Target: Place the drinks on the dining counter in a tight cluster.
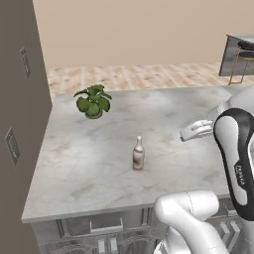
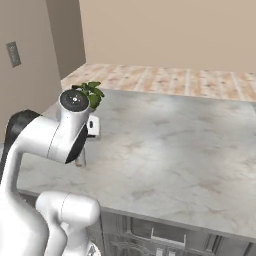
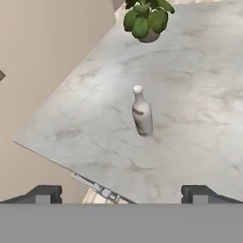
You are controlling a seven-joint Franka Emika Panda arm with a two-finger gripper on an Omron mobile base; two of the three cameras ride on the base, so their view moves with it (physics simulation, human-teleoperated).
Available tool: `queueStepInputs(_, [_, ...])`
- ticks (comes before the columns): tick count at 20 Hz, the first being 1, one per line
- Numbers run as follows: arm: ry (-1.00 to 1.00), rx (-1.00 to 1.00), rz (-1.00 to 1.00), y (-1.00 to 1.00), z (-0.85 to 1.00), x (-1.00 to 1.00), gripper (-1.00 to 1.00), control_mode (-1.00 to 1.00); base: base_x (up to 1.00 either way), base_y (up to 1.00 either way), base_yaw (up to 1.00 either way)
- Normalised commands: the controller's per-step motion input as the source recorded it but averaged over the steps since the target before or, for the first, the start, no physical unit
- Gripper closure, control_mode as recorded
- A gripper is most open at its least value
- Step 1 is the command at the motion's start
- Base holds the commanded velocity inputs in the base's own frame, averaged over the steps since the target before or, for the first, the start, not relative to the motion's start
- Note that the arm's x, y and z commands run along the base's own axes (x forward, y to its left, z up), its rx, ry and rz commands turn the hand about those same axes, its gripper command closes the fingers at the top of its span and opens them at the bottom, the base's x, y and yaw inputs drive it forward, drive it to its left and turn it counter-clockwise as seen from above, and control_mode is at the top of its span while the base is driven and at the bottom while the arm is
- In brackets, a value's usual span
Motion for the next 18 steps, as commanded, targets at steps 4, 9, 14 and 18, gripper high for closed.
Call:
queueStepInputs(4, [-0.16, 0.10, 0.33, 0.02, -0.24, 0.53, -1.00, -1.00, 0.00, 0.00, 0.00])
queueStepInputs(9, [-0.14, 0.05, 0.18, 0.15, -0.31, 0.66, -1.00, -1.00, 0.00, 0.00, 0.00])
queueStepInputs(14, [-0.11, 0.10, 0.19, 0.20, -0.29, 0.72, -1.00, -1.00, 0.00, 0.00, 0.00])
queueStepInputs(18, [-0.05, 0.01, 0.19, 0.04, -0.03, 0.49, -1.00, -1.00, 0.00, 0.00, 0.00])
